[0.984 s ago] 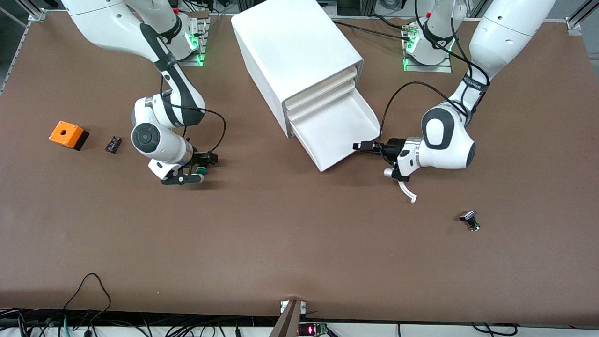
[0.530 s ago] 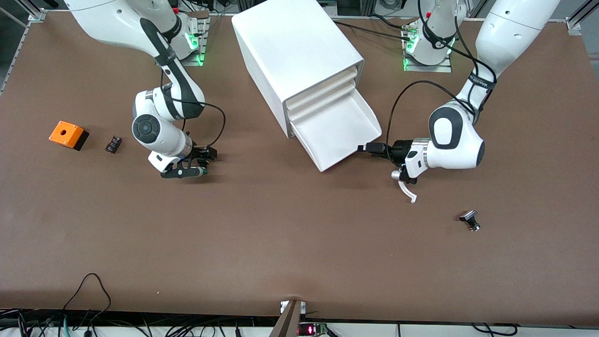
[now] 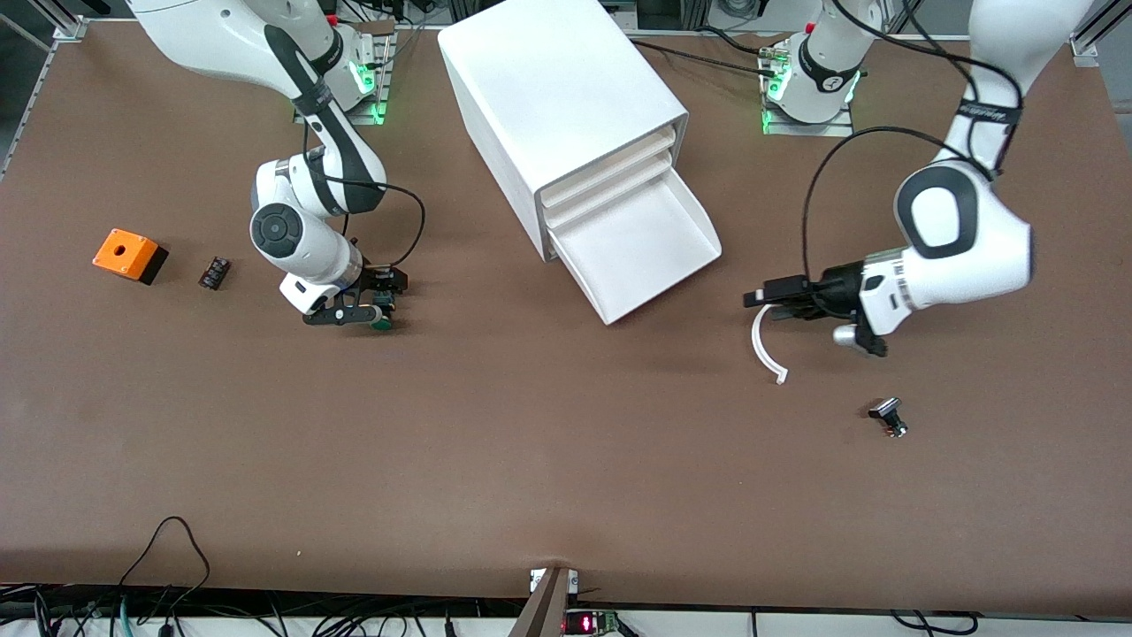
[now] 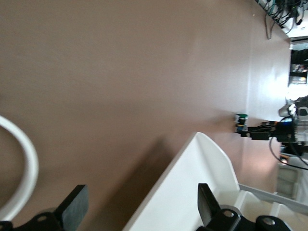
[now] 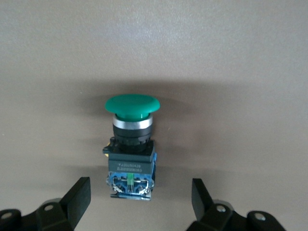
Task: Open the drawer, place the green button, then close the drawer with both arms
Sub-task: 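Grasp the green button with the right gripper while the left gripper withdraws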
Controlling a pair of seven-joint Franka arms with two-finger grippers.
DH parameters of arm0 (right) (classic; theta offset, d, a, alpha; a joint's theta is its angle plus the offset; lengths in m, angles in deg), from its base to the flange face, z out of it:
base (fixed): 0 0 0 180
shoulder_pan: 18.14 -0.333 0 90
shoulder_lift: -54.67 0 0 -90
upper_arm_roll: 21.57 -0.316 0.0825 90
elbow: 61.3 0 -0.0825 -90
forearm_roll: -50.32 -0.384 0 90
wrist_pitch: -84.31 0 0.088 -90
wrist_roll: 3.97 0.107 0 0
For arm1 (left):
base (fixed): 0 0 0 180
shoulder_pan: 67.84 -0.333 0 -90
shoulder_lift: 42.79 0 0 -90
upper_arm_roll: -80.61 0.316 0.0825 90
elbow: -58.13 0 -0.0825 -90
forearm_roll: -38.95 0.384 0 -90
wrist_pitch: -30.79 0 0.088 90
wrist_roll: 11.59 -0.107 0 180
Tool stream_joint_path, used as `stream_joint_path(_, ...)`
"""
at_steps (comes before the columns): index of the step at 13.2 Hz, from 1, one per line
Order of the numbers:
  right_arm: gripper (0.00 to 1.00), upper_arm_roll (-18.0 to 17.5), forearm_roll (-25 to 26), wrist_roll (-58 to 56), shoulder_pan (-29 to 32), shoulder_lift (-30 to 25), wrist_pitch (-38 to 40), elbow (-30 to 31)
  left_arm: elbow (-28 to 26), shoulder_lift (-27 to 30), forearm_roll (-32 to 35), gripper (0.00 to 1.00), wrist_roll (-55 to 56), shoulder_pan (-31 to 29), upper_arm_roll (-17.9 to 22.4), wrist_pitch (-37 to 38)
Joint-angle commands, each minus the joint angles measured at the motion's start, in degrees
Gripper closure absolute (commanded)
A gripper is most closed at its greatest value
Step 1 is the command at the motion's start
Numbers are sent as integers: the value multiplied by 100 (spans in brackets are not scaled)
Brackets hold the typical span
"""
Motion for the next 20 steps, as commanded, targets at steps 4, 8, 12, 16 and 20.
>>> stream_joint_path(4,62,-35,-54,-49,15,-52,-101,82,121,1234,2195,0,86,35,227,336)
stream_joint_path(8,69,-35,-11,-49,24,-17,-119,-41,806,1859,3904,0,113,61,227,1558)
stream_joint_path(12,71,-35,16,-189,24,-96,-31,-707,886,2080,4107,0,130,70,569,1815)
stream_joint_path(16,71,-27,86,-1266,24,-43,-13,-1516,877,2062,3888,0,78,122,1045,1824)
stream_joint_path(20,78,-236,86,-2147,33,-25,354,-2043,1017,2054,3983,0,139,219,1045,1763)
